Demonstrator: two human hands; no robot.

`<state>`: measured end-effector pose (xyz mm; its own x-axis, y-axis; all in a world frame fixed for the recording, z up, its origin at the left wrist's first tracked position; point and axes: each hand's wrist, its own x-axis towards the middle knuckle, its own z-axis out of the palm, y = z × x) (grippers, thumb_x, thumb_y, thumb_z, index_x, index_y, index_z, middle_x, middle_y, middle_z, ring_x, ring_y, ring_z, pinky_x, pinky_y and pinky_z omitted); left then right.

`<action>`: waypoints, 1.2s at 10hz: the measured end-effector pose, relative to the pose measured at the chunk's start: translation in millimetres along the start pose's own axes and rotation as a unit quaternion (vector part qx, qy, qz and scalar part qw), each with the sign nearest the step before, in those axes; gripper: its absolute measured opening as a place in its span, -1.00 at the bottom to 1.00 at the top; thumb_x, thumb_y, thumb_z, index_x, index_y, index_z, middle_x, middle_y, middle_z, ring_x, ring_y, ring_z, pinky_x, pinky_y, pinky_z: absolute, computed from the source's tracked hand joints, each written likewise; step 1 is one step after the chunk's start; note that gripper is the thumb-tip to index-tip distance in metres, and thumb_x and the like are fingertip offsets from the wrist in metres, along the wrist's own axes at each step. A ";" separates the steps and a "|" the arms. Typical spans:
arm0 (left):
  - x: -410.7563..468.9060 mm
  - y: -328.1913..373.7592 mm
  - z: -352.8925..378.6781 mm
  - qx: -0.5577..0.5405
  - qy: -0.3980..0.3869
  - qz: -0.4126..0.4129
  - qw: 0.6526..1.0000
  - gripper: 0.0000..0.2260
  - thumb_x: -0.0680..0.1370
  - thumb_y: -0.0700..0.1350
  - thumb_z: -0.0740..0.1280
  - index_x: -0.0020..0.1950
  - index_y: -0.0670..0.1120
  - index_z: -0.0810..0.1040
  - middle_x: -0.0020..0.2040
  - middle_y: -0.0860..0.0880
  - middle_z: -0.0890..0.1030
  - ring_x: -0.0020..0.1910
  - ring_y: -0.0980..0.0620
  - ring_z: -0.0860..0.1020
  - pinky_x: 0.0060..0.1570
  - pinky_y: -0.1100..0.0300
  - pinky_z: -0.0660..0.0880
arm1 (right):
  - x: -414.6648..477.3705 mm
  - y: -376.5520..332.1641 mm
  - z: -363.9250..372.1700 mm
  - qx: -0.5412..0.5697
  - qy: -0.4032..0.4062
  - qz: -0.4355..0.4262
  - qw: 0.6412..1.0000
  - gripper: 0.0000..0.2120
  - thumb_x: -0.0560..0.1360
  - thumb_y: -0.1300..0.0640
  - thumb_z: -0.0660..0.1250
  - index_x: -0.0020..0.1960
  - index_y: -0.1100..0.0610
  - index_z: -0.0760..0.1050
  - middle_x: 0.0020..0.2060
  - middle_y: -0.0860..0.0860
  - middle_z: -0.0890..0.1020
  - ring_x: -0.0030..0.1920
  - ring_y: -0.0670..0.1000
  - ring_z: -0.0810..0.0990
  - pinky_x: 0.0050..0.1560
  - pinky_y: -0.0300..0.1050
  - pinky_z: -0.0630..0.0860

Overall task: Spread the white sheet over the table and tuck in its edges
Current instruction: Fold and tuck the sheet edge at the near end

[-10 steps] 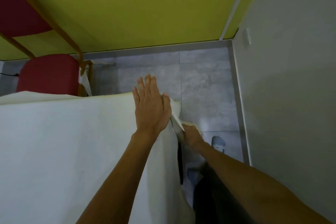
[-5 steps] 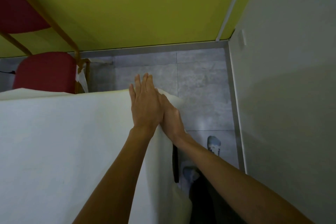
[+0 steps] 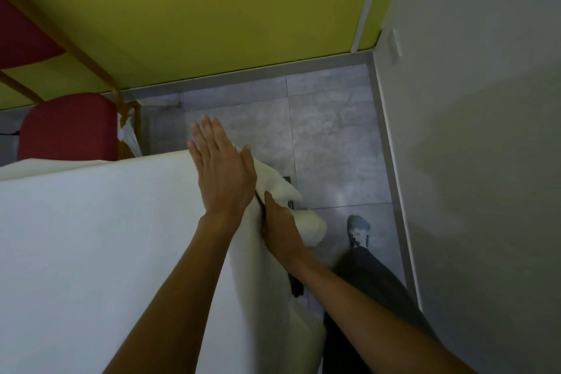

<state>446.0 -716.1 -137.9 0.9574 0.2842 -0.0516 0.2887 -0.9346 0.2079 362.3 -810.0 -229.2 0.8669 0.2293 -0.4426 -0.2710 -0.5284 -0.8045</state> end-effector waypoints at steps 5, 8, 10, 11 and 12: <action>0.0 -4.4 3.7 -0.028 -0.008 0.022 0.999 -0.45 0.70 0.04 -0.01 0.61 -0.22 0.01 0.63 -0.17 0.01 0.61 -0.11 -0.16 0.53 0.08 -0.28 | 61.4 -51.1 -33.5 0.252 0.030 -0.049 0.966 -0.55 0.74 0.04 0.02 0.61 0.09 0.20 0.51 0.05 0.40 0.51 -0.02 0.36 0.52 -0.12 0.27; 1.1 -9.4 10.4 -0.023 0.005 0.027 0.999 -0.50 0.70 -0.05 0.05 0.60 -0.21 0.08 0.62 -0.17 0.08 0.61 -0.13 -0.10 0.55 0.02 -0.19 | 122.0 -7.7 16.1 0.473 0.007 0.165 0.865 -0.78 0.69 -0.14 0.18 0.27 -0.12 0.47 0.37 0.04 0.51 0.41 0.05 0.45 0.55 0.11 0.27; -0.3 -8.3 8.1 -0.027 0.005 0.033 0.999 -0.48 0.68 -0.01 -0.01 0.60 -0.21 0.08 0.61 -0.17 0.09 0.61 -0.13 -0.09 0.57 -0.02 -0.14 | 143.3 1.3 5.7 0.368 -0.035 0.207 0.906 -0.45 0.73 -0.13 -0.02 0.63 0.11 0.09 0.59 0.08 0.22 0.57 0.09 0.22 0.61 -0.02 0.06; -2.5 -7.3 6.3 -0.026 0.006 0.034 0.999 -0.49 0.69 -0.03 0.00 0.59 -0.23 0.07 0.62 -0.18 0.07 0.61 -0.13 -0.11 0.58 -0.03 -0.14 | 130.4 -25.4 -12.5 0.327 0.020 0.099 0.940 -0.40 0.66 -0.30 0.05 0.58 0.00 0.27 0.54 0.01 0.37 0.50 -0.11 0.32 0.58 -0.17 0.14; -1.1 -3.3 4.5 0.007 0.015 0.029 0.999 -0.44 0.69 0.07 -0.11 0.60 -0.24 0.06 0.62 -0.20 0.03 0.61 -0.15 -0.11 0.57 -0.08 -0.16 | 107.5 -33.7 -1.8 0.168 0.013 -0.123 0.978 -0.49 0.71 0.05 0.09 0.62 0.08 0.09 0.62 0.06 0.16 0.62 -0.04 0.06 0.59 -0.21 -0.03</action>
<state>444.1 -714.3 -142.9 0.9718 0.2355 -0.0112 0.2331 -0.9526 0.1957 465.4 -769.1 -249.0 0.9324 0.2918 -0.2131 -0.1720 -0.1604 -0.9720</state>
